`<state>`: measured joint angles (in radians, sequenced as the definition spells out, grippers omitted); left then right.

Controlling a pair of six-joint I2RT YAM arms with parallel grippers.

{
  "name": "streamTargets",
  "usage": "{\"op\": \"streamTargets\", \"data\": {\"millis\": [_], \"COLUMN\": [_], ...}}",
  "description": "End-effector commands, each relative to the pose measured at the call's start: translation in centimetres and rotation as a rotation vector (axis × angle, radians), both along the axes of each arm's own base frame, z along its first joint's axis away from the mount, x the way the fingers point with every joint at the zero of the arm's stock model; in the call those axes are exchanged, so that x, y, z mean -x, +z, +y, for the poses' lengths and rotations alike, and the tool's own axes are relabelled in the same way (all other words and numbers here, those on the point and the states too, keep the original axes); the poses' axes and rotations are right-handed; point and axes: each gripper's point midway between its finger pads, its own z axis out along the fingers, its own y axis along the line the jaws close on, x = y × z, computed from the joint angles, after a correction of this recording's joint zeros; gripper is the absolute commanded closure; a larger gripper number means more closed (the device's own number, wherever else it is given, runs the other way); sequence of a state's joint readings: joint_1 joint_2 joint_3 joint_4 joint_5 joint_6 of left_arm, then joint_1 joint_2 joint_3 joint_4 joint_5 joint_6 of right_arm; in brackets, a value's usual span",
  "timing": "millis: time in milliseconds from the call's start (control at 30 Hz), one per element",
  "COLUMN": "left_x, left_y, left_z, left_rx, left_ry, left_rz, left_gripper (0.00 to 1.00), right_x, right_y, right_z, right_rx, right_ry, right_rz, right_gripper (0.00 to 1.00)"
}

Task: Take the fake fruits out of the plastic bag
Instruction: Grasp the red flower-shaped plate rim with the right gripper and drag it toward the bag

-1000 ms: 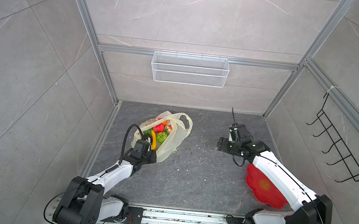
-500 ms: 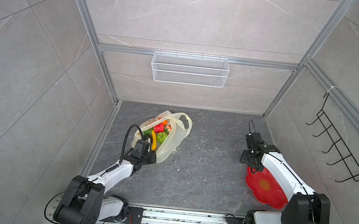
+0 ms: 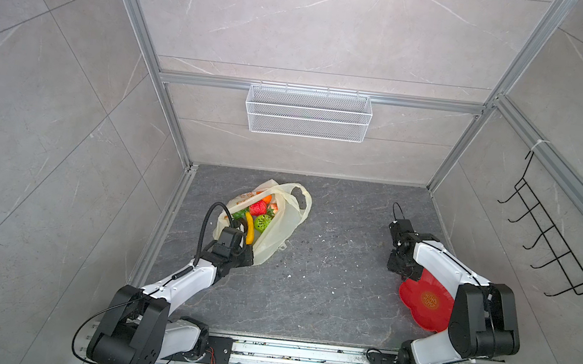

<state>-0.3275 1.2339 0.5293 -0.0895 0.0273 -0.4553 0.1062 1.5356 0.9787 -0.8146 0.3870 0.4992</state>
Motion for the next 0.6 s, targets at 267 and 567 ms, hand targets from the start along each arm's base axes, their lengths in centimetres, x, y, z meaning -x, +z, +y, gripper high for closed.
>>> {"op": "streamTargets", "data": {"millis": [267, 567], "left_x": [-0.77, -0.78], "left_y": [1.10, 1.09], "left_z": [-0.12, -0.05], "left_rx": [-0.021, -0.020], "left_ry": [-0.013, -0.008], "left_rz": [-0.031, -0.036], "left_gripper": [1.00, 0.99], "right_x": [-0.09, -0.38], "right_y": [-1.41, -1.24], "right_z": [-0.03, 0.70], "right_rx": [0.030, 0.059], "right_ry": [0.023, 0.056], "right_rz": [0.052, 0.059], "right_gripper": [0.68, 0.81]}}
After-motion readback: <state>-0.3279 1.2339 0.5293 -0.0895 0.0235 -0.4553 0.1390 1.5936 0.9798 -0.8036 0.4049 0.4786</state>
